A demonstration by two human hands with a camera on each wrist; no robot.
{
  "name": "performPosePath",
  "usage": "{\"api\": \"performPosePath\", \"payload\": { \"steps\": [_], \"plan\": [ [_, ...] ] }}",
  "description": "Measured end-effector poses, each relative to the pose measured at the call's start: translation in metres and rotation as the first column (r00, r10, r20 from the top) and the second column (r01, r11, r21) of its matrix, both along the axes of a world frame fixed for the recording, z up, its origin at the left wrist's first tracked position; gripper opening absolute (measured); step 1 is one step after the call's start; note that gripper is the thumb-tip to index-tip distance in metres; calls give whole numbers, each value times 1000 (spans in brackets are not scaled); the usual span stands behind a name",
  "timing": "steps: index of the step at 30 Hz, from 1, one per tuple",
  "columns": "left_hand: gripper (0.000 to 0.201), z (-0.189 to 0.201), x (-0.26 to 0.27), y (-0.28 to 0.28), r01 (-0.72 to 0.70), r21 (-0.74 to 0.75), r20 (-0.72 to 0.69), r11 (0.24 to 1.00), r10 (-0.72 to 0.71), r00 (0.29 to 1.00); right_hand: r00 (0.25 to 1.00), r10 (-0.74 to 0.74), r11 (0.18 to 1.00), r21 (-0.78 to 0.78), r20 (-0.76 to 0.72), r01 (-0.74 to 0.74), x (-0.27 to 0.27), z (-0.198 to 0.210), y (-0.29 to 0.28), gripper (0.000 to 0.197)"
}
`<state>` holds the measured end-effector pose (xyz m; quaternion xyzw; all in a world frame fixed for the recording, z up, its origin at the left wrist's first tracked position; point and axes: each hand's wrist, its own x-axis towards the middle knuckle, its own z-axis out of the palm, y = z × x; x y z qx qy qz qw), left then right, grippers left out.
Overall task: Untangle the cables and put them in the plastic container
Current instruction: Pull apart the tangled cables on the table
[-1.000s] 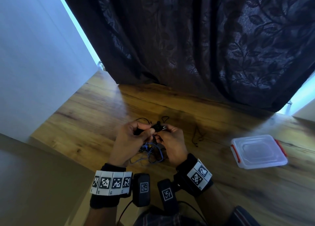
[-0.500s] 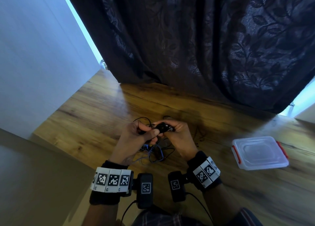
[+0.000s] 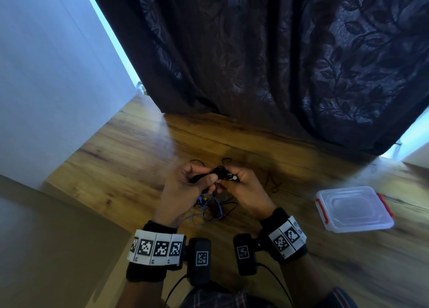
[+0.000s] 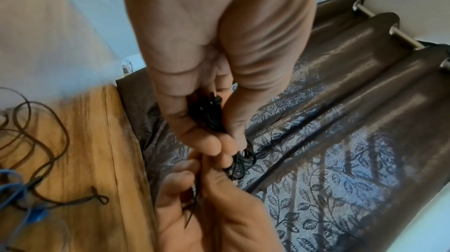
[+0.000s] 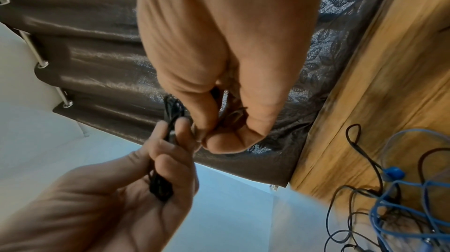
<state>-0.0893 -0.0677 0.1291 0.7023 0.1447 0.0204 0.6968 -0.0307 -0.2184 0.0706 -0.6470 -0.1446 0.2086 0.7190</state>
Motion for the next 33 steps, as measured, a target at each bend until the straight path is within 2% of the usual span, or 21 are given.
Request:
{"api": "performPosePath", "payload": {
  "steps": [3, 7, 12, 19, 23, 25, 27, 30, 33],
  "plan": [
    [13, -1, 2, 1, -60, 57, 12, 997, 60, 998, 994, -36, 999, 9, -102, 37, -7, 4, 3, 16],
    [8, -8, 5, 5, -105, 288, 53, 952, 94, 994, 939, -120, 991, 20, -323, 134, -20, 14, 10, 5],
    [9, -10, 3, 8, -151, 486, 109, 861, 111, 988, 901, -99, 995, -12, -422, 103, -27, 21, 13, 13],
    [5, -12, 2, 7, -230, 551, 185, 803, 151, 971, 884, -161, 987, -46, -440, 156, -34, 29, 16, 9],
    [12, -13, 2, 7, -269, 466, 208, 843, 191, 959, 864, -180, 981, -28, -470, 190, -33, 28, 16, 10],
    [12, -12, 3, 7, -287, 430, 216, 856, 211, 953, 825, -157, 977, 37, -543, 210, -33, 25, 18, 11],
    [8, -12, 3, 6, -296, 453, 234, 841, 208, 950, 764, -85, 965, 138, -639, 223, -34, 19, 22, 12],
    [5, -11, 5, 2, -293, 536, 253, 792, 181, 950, 659, 20, 932, 253, -752, 261, -36, 13, 29, 22],
    [7, -12, 7, 3, -289, 617, 286, 732, 134, 949, 601, 88, 919, 297, -794, 257, -37, 13, 33, 18]
  ]
}}
